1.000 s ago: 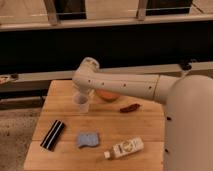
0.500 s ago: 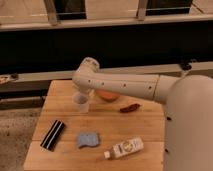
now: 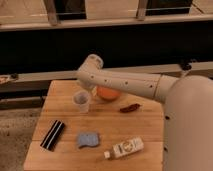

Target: Pick up the ceramic cup

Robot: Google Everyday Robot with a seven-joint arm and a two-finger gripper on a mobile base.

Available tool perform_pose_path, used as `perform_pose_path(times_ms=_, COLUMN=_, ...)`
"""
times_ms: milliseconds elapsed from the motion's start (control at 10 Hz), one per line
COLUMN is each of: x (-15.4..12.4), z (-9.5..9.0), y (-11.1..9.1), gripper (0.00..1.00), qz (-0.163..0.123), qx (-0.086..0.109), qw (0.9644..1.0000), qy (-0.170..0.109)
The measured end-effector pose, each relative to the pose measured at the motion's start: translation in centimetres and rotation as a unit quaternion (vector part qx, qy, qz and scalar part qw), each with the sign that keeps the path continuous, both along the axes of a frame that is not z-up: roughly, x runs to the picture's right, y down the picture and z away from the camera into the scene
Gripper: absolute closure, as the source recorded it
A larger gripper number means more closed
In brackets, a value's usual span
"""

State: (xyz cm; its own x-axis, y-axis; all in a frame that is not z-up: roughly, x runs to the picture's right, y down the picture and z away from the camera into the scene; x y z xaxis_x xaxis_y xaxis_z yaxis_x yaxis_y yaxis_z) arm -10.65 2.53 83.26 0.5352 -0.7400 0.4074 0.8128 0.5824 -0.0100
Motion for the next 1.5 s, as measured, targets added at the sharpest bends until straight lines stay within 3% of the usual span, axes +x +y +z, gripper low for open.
perform_pose_path(times_ms=200, x=1.4, z=3.0, y=-2.9, gripper=0.2, qz=0.014, qx=-0.01, qw=0.9998, qy=0.006)
perform_pose_path(times_ms=500, x=2.3, z=4.7, y=-4.4, gripper=0.2, qz=0.017, qx=-0.02, qw=0.9995, qy=0.015)
perform_pose_path(times_ms=700, x=2.7, z=4.1, y=-3.8, gripper=0.2, qz=0.014, qx=-0.025, qw=0.9994, qy=0.02)
perform_pose_path(times_ms=1100, x=3.9, z=1.2, y=-1.0, gripper=0.2, qz=0.02, qx=-0.033, qw=0.9989, qy=0.027)
perform_pose_path(times_ms=1500, x=3.6, z=0.6, y=-0.1, gripper=0.2, qz=0.019, qx=-0.038, qw=0.9988, qy=0.025)
